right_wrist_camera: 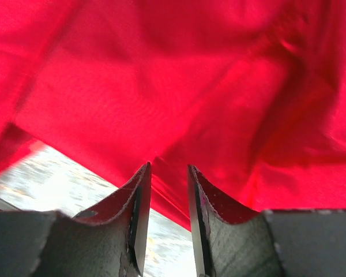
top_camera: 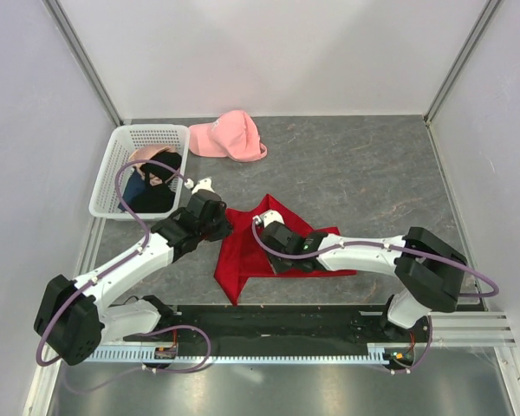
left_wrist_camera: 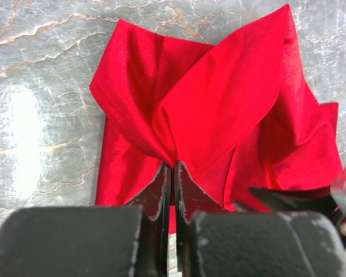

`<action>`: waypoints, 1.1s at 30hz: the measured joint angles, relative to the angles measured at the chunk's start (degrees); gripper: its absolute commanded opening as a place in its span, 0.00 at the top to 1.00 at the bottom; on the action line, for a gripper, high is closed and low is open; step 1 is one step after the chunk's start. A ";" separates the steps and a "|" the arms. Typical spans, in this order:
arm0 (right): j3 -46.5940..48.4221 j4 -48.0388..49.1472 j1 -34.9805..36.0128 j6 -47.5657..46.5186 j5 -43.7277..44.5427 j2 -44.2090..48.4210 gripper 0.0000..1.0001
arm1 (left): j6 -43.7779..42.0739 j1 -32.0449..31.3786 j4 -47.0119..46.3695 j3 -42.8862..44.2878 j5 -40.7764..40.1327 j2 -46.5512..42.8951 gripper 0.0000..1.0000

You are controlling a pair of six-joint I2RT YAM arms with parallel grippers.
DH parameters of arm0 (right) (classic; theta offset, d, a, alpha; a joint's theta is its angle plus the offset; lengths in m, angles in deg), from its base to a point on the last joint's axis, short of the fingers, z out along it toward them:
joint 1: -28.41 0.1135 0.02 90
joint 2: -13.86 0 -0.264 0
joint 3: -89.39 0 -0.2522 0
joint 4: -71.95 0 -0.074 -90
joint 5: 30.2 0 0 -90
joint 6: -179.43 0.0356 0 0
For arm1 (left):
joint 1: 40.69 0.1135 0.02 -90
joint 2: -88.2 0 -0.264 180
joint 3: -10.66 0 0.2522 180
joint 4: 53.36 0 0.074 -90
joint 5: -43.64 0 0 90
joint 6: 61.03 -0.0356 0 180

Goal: Fold the napkin into a case and place the utensils inside
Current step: Flatten out the crumpled napkin at the center of the board.

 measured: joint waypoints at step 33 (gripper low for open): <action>0.15 0.81 3.82 1.01 11.10 1.62 1.00 | 0.15 1.11 -0.94 -0.50 0.61 -2.45 0.98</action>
